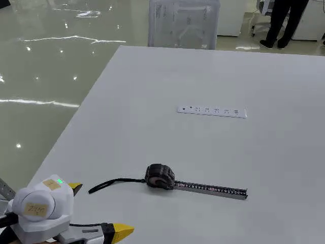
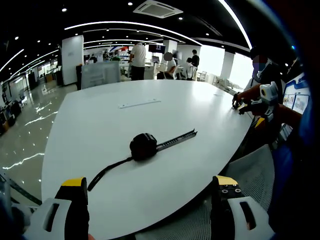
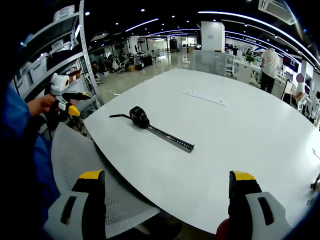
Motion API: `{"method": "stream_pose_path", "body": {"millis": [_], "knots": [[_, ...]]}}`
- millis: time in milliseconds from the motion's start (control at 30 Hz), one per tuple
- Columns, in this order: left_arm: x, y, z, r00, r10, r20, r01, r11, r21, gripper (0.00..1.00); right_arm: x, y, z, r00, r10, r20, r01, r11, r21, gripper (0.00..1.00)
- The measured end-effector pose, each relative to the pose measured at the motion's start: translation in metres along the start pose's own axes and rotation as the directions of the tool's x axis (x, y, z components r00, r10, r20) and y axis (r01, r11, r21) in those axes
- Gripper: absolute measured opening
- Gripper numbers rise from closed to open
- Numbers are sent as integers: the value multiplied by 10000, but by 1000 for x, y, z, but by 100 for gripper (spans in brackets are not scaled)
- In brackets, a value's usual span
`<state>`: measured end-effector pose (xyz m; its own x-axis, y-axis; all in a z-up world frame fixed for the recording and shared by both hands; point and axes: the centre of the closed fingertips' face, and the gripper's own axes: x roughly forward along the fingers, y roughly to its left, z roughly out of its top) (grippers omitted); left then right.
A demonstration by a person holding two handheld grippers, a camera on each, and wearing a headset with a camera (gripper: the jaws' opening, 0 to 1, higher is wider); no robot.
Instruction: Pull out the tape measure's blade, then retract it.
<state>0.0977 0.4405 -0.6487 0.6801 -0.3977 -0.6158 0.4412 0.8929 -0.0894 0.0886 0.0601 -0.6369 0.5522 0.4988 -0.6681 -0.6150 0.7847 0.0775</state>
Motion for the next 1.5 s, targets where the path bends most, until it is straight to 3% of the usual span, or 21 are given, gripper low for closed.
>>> {"method": "stream_pose_path", "body": {"millis": [467,867,1100,1500], "knots": [[3,1,-2,9999,28,-119,-25,9998,175,100,6,1,-3,9999,115,-126,-116,9999,-124,100],[29,-9,-3,9991,254,-326,-249,9996,153,97,31,1,0,9986,444,-282,-457,9978,-470,100],[42,-8,-5,9975,527,-478,-524,9986,68,95,44,-1,-1,9969,663,-425,-692,9951,-702,98],[65,-13,3,9960,736,-503,-741,9972,-80,94,69,-4,-8,9921,1010,-740,-1084,9886,-1041,95]]}}
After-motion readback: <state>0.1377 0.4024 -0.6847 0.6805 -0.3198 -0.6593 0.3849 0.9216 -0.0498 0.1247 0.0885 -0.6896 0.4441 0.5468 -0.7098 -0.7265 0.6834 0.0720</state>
